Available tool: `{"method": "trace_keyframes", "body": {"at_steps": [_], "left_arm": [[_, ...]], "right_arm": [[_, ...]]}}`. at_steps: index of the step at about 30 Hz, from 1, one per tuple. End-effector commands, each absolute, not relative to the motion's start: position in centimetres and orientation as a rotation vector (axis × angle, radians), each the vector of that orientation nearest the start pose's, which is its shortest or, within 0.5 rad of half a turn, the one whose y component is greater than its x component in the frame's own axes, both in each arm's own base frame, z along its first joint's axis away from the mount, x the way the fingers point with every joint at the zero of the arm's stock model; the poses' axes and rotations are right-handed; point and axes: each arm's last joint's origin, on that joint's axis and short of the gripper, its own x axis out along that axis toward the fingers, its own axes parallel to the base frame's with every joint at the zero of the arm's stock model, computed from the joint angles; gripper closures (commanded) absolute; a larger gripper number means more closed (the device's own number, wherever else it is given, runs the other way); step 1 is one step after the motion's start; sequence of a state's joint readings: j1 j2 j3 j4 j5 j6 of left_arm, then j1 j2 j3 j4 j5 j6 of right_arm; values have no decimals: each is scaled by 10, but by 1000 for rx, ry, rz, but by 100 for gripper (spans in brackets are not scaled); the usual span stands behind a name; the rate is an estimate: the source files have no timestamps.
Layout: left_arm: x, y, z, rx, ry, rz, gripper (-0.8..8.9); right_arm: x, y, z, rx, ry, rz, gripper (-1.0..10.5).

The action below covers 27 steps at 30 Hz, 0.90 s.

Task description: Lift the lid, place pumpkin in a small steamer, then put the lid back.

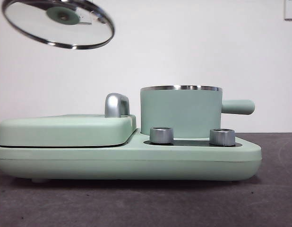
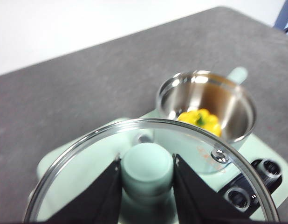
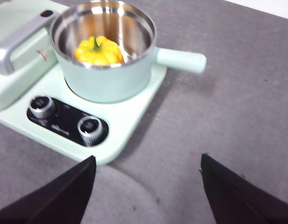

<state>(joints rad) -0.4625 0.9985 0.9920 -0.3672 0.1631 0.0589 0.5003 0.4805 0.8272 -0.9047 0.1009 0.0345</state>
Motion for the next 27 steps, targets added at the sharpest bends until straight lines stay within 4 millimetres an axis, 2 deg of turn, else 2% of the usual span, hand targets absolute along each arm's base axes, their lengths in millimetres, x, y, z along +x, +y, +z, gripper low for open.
{"method": "trace_keyframes", "body": {"at_steps": [1, 11, 19, 27], "left_arm": [[190, -110, 356, 104, 287, -691, 805], [209, -160, 346, 103, 183, -814, 804], [241, -203, 318, 89, 100, -857, 804], [268, -226, 292, 102, 72, -861, 804]], "right_arm": [[62, 31, 316, -119, 523, 378, 601], [52, 26, 316, -107, 512, 378, 601], [51, 25, 314, -88, 538, 369, 601], [50, 24, 312, -48, 572, 353, 601]]}}
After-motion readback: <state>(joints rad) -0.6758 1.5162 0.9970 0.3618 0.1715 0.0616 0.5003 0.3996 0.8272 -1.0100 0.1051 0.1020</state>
